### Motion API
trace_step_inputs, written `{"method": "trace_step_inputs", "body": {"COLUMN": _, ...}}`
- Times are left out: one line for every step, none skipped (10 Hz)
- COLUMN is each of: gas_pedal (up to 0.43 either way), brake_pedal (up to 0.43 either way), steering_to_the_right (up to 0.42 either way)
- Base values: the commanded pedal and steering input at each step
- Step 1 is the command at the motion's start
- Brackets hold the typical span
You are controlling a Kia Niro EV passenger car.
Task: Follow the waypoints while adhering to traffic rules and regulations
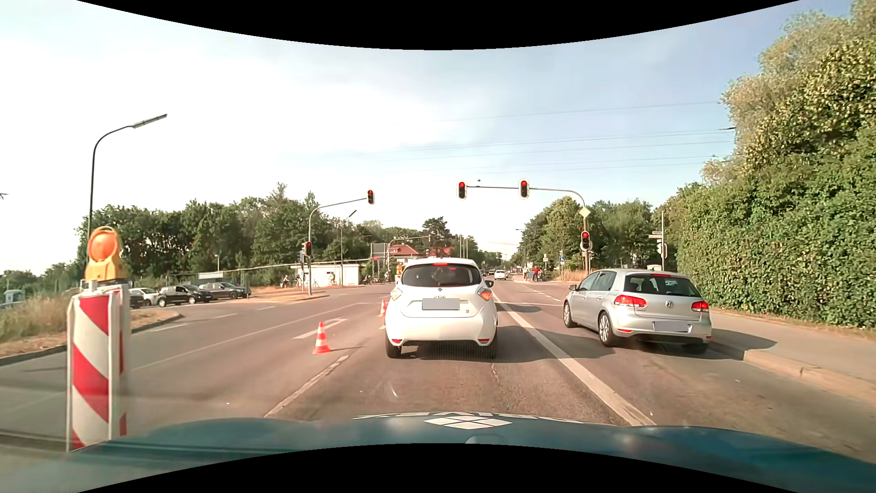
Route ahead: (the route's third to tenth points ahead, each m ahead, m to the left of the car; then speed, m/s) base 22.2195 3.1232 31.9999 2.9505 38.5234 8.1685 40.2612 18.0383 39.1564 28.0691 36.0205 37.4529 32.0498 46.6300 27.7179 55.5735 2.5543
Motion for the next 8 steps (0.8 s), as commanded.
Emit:
{"method": "trace_step_inputs", "body": {"gas_pedal": 0.0, "brake_pedal": 0.116, "steering_to_the_right": 0.005}}
{"method": "trace_step_inputs", "body": {"gas_pedal": 0.0, "brake_pedal": 0.122, "steering_to_the_right": 0.006}}
{"method": "trace_step_inputs", "body": {"gas_pedal": 0.0, "brake_pedal": 0.128, "steering_to_the_right": 0.006}}
{"method": "trace_step_inputs", "body": {"gas_pedal": 0.0, "brake_pedal": 0.134, "steering_to_the_right": 0.006}}
{"method": "trace_step_inputs", "body": {"gas_pedal": 0.0, "brake_pedal": 0.146, "steering_to_the_right": 0.006}}
{"method": "trace_step_inputs", "body": {"gas_pedal": 0.0, "brake_pedal": 0.146, "steering_to_the_right": 0.005}}
{"method": "trace_step_inputs", "body": {"gas_pedal": 0.0, "brake_pedal": 0.152, "steering_to_the_right": 0.005}}
{"method": "trace_step_inputs", "body": {"gas_pedal": 0.0, "brake_pedal": 0.146, "steering_to_the_right": 0.005}}
